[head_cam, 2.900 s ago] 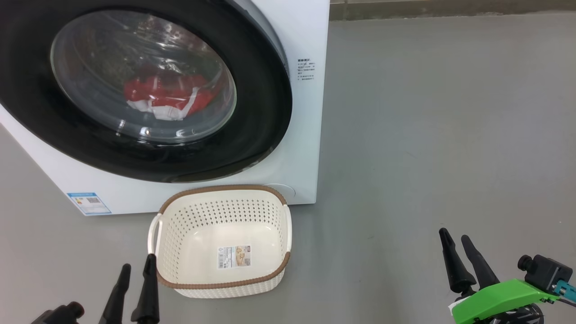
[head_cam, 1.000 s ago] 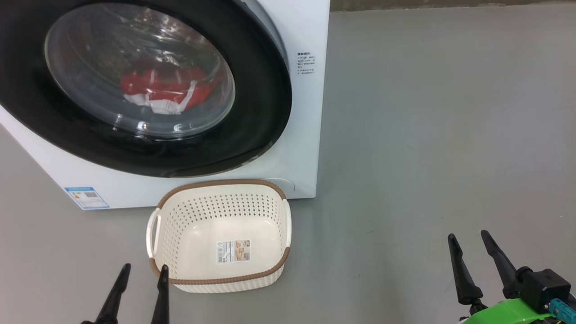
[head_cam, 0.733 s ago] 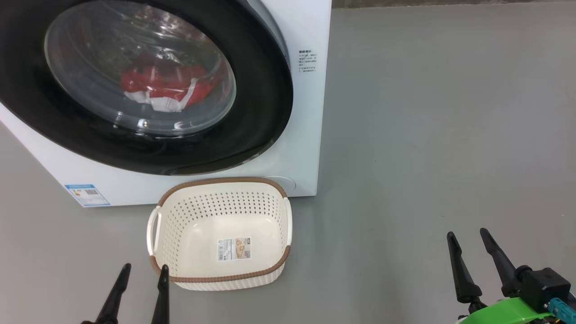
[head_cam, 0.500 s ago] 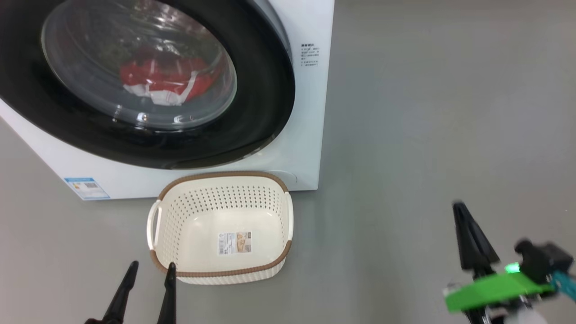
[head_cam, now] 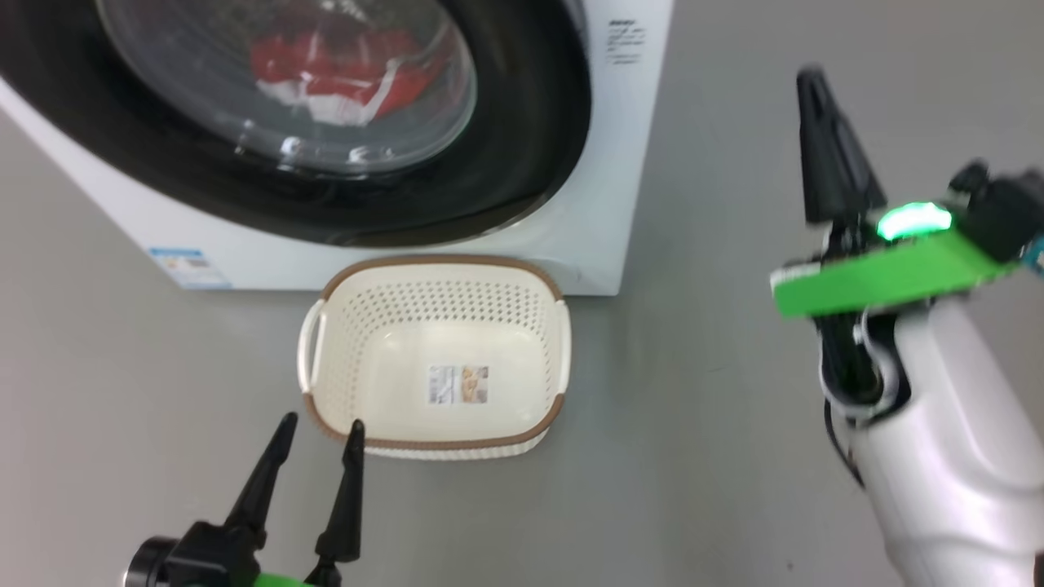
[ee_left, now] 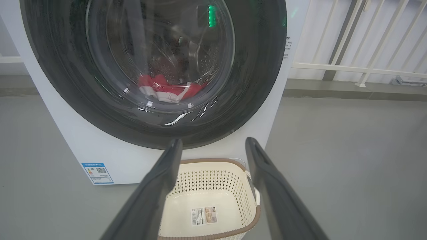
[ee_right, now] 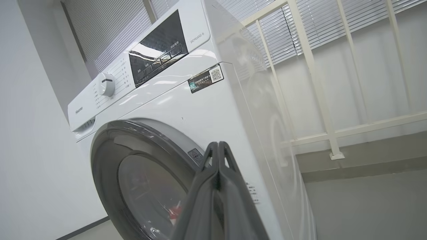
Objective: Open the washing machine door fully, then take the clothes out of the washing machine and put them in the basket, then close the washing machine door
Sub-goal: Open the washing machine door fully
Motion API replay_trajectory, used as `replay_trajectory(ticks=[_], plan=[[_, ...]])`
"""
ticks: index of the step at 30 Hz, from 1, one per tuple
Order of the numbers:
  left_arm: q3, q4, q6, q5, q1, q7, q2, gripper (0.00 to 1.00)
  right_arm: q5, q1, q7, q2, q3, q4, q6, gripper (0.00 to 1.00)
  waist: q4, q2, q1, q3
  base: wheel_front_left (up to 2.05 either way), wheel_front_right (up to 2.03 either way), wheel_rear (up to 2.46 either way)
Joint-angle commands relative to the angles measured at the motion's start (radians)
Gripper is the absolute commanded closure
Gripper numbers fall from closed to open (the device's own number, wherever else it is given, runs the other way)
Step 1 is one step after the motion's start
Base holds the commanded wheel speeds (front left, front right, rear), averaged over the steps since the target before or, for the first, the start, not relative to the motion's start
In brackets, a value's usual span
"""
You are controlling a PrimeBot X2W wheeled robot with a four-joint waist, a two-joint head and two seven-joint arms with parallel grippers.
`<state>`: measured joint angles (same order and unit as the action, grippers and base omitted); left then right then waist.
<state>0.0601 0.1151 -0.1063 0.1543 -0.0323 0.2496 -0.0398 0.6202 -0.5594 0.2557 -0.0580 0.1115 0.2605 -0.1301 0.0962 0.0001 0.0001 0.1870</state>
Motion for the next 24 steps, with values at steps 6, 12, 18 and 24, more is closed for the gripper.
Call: replay_trajectory(ticks=[6, 12, 18, 24], plan=[[-0.008, -0.004, -0.010, 0.030, -0.075, 0.012, -0.010, 0.00, 0.081, -0.187, 0.006, -0.026, 0.052, 0.067, -0.001, 1.00, 0.105, -0.0001, -0.0001, 0.104, 0.00, 0.00, 0.00], [0.013, 0.013, -0.016, 0.049, -0.117, 0.012, -0.010, 0.00, 0.291, -0.321, -0.011, -0.092, 0.140, 0.164, -0.001, 1.00, 0.157, -0.0001, -0.0001, 0.153, 0.00, 0.00, 0.00], [0.030, 0.027, -0.020, 0.066, -0.149, 0.012, -0.010, 0.00, 0.545, -0.417, -0.142, -0.160, 0.209, 0.211, -0.001, 1.00, 0.187, -0.0001, -0.0001, 0.190, 0.00, 0.00, 0.00], [0.052, 0.040, -0.022, 0.071, -0.177, 0.012, -0.010, 0.00, 0.754, -0.494, -0.323, -0.198, 0.234, 0.248, -0.001, 1.00, 0.207, -0.0001, -0.0001, 0.221, 0.00, 0.00, 0.00]])
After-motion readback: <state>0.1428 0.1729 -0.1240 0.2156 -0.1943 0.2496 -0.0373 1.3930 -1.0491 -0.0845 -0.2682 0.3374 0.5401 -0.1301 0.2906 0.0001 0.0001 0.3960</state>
